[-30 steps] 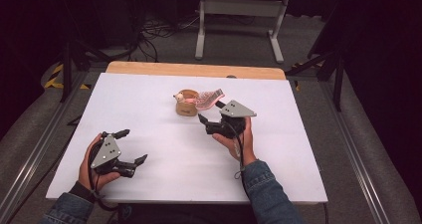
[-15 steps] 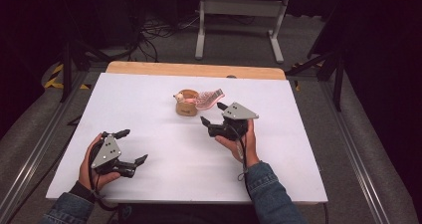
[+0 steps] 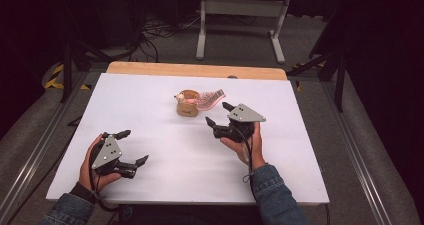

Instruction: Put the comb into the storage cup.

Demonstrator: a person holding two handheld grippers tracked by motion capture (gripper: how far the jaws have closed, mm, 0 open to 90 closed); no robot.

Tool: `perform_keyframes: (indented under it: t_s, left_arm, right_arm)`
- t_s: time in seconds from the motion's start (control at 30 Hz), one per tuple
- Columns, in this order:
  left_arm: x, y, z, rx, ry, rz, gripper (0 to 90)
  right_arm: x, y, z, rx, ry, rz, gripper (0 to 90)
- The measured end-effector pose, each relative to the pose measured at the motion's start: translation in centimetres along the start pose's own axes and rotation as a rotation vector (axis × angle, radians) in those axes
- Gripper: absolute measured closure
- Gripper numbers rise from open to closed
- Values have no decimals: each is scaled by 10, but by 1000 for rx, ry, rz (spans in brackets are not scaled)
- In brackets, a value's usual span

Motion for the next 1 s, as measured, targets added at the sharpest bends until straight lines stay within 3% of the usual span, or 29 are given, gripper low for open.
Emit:
perform_keyframes:
  t_s: [1.0]
  left_arm:
    - [-1,0,0,3,3,1,46]
  right_arm:
    - [1,-31,2,49,-30,25,222]
Point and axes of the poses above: each handheld gripper's, and its own axes: y roughly forward along the jaws, x roughly out of its underside, z roughly to its right, the point moved 4 cm from there along y, roughly forward along the jaws, and after that the axes turned 13 degrees about -z, right-handed, at the moved point
